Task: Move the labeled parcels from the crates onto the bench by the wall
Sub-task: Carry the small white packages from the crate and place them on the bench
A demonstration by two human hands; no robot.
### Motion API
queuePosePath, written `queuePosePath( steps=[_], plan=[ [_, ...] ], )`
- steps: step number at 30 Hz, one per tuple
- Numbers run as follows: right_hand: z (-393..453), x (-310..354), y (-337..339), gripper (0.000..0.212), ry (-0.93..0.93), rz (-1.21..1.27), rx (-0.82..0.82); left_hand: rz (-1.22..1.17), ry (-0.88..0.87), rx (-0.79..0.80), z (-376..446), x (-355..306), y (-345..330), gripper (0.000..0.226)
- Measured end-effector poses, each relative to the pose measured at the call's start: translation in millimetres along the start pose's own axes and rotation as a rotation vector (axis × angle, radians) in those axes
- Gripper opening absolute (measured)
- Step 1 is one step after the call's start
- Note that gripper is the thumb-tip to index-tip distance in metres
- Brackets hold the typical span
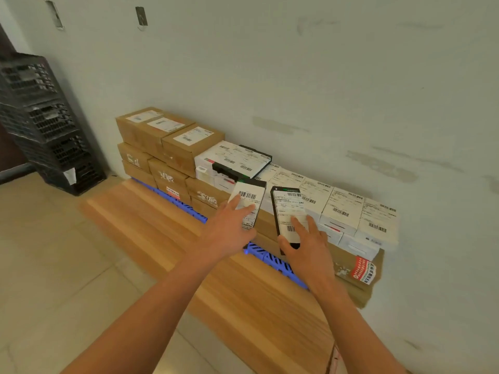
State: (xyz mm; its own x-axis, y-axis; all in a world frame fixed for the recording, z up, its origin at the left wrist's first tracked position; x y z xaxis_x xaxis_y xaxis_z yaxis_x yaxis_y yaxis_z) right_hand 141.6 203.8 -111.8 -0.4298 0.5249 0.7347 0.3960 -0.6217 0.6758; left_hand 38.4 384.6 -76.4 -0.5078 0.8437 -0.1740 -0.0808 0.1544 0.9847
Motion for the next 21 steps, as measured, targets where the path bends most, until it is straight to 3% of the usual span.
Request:
queuePosePath(
  steps=[11,21],
  plan=[
    [106,8,0,0.06,-0.146,0.003,-0.161,0.04,-0.181,0.042,154,-9,20,0.062],
    [169,-1,-16,0.058,-0.284,0.05,-0.235,0.151,-0.269,0.046,237,-18,2,0.059]
  ],
)
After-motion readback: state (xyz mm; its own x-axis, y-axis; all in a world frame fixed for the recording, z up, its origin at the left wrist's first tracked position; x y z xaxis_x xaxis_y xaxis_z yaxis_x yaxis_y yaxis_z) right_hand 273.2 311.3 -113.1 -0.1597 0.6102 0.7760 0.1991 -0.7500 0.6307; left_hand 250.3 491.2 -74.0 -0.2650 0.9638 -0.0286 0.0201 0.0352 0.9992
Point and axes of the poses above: each hand's wrist, its own z-axis towards the middle knuckle, its own y-axis out of the back of the hand, x = y × z, the point moved 1 cm from there along z, towards the middle knuckle, and after that the axes turned 15 degrees about z, right-handed, at the moved point
